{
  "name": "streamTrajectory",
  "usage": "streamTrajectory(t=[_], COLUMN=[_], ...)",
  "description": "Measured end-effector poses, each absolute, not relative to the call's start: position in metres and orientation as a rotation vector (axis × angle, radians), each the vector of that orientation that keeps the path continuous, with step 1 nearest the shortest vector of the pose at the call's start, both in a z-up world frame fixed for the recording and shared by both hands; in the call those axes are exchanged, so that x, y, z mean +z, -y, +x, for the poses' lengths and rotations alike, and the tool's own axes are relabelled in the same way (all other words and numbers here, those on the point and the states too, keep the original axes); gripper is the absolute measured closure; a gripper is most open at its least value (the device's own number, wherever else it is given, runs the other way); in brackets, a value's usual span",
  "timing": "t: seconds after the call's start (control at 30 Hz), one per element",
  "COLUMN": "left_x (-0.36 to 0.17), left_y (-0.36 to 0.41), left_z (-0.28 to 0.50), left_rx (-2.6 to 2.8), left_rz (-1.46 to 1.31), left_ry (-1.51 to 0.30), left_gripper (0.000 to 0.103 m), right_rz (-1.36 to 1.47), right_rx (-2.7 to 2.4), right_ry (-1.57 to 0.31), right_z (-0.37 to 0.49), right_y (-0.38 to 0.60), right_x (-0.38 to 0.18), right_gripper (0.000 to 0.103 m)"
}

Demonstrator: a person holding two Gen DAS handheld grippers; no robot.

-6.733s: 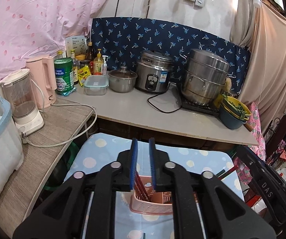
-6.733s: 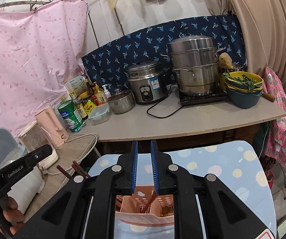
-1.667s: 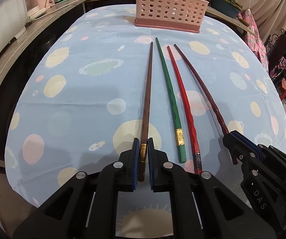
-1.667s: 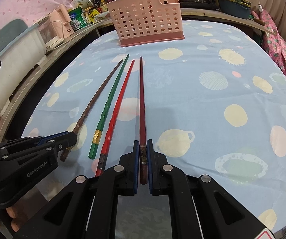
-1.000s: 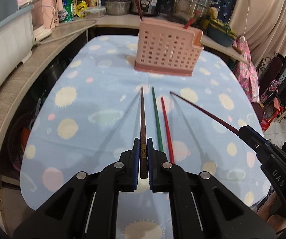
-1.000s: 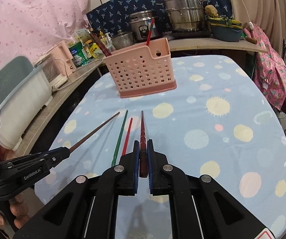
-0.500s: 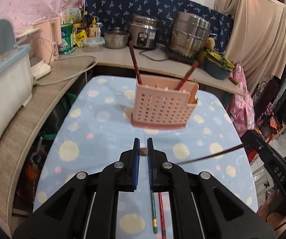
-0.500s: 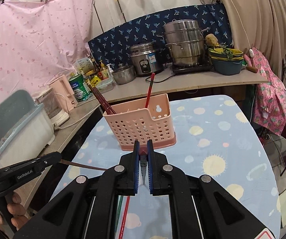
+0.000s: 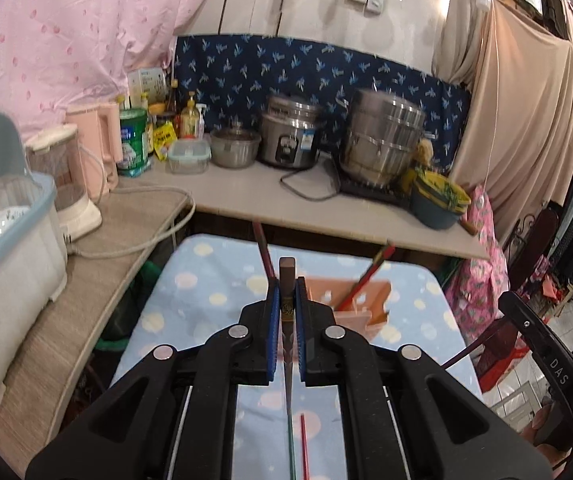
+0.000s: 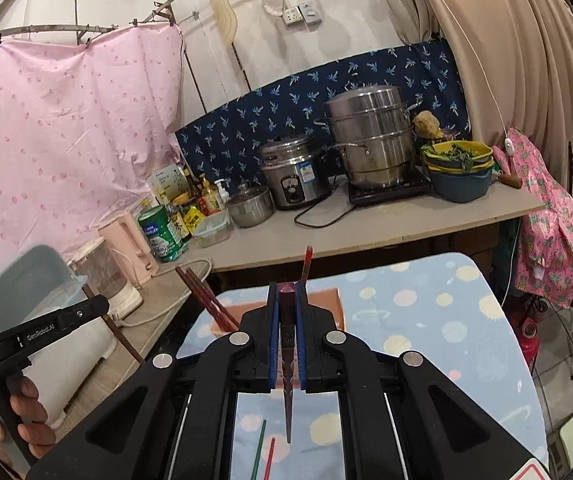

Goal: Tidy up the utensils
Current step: 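Lift both held chopsticks and carry them over the pink basket, then lower the chopsticks into the basket and open both tools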

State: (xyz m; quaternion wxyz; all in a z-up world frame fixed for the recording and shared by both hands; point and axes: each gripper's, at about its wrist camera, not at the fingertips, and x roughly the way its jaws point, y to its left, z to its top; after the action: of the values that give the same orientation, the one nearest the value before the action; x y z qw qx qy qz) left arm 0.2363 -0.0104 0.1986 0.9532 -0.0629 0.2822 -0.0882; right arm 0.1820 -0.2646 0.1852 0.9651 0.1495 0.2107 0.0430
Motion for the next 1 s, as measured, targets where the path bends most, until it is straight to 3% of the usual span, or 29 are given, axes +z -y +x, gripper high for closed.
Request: streamTrajectory(t=[0.43,1.0], left_x=[0.263,0.196], left_y=[0.018,0.025], left_z=[0.291,0.337], left_rx=[-0.151,-0.110], left_rz=[-0.164,-0.132], left_ry=[-0.403,-0.548], left_gripper=[0.096,0.096], right_rz=[0.317,0.271], right_rx=[0.081,0.064], right_ry=[-0.289,-0.475], right_z=[0.257,0.315], right_y=[0.263,0.246], right_x=[0.259,0.186], right_gripper=[0.096,0.096])
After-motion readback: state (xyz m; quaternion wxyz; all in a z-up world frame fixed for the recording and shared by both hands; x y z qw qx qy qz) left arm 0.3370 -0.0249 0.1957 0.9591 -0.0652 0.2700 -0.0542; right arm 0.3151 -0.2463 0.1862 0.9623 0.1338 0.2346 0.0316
